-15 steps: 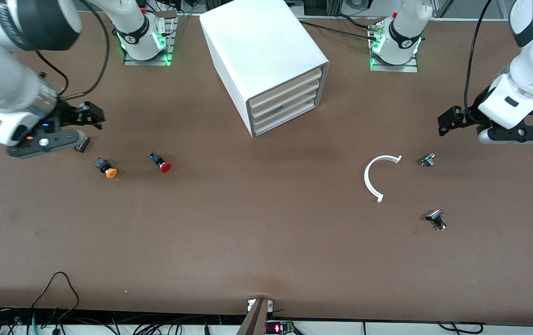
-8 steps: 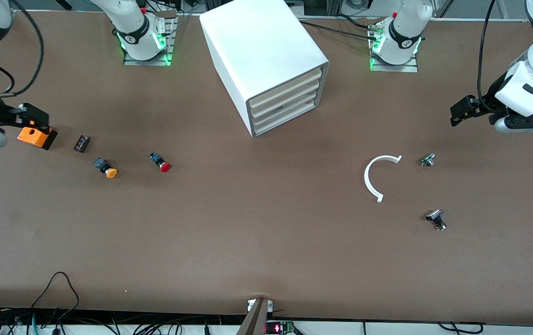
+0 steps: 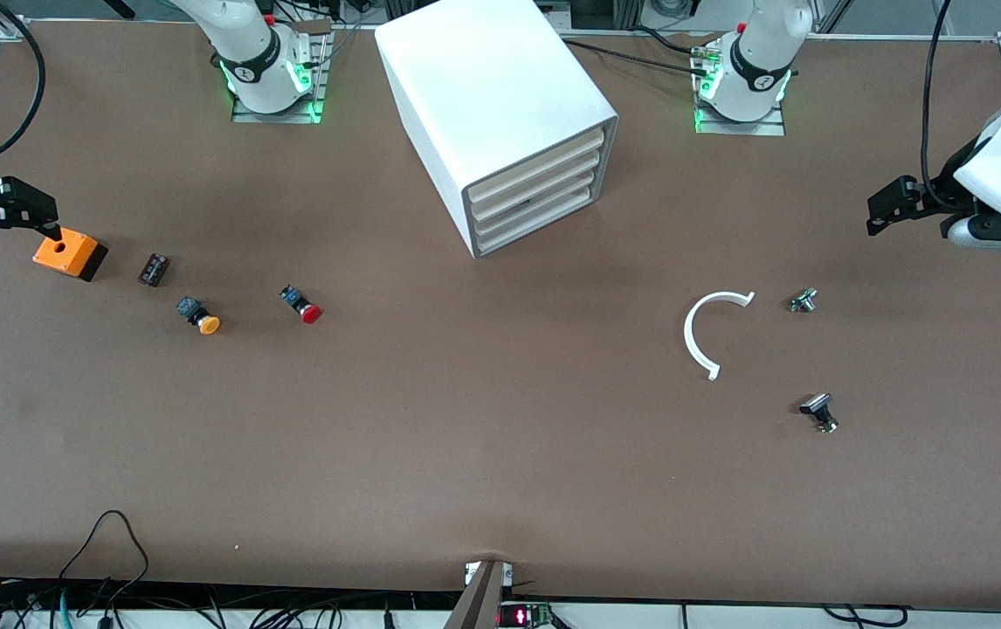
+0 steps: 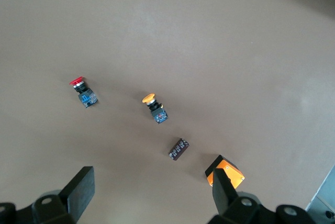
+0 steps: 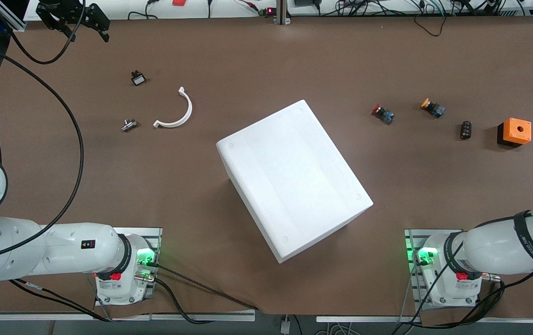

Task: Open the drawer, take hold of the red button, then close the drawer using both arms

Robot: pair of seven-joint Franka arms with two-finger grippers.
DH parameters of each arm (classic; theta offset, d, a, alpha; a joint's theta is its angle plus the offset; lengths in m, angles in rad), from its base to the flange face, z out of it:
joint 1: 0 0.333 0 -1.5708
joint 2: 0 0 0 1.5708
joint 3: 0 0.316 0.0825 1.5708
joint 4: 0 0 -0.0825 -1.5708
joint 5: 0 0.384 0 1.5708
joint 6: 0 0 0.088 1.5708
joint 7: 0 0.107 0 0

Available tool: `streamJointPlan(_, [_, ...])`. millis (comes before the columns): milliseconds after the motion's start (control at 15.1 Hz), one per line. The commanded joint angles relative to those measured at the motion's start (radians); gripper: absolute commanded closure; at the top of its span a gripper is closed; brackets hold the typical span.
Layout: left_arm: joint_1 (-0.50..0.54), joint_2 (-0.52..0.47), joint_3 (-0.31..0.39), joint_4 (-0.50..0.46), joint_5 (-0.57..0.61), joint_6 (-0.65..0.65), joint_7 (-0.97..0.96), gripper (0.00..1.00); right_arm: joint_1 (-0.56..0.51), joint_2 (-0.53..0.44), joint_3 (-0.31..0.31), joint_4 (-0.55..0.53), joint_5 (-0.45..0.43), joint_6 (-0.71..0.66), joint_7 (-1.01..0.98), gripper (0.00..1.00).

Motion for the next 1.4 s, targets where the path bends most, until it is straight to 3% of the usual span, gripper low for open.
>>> streamJointPlan(0, [0.013, 0.020, -0.005, 0.053, 0.020, -0.017, 0.020, 0.00, -0.004, -0.010, -0.022, 0.000, 0.071, -0.006, -0.021, 0.00])
streamJointPlan(266, [0.013, 0.021, -0.011, 0.059, 0.020, -0.032, 0.019, 0.00, -0.004, -0.016, -0.081, -0.002, 0.096, -0.028, -0.023, 0.00])
streamJointPlan(465, [0.027, 0.023, -0.005, 0.057, 0.020, -0.043, 0.020, 0.00, -0.001, -0.060, -0.078, -0.035, 0.087, -0.029, 0.008, 0.00])
streamJointPlan(731, [0.027, 0.027, -0.008, 0.059, 0.020, -0.042, 0.022, 0.00, 0.007, -0.209, -0.053, -0.247, 0.051, 0.081, 0.036, 0.00])
streamJointPlan(1329, [0.027, 0.027, -0.014, 0.059, 0.020, -0.037, 0.023, 0.00, 0.010, -0.203, -0.053, -0.218, 0.062, 0.077, 0.057, 0.00])
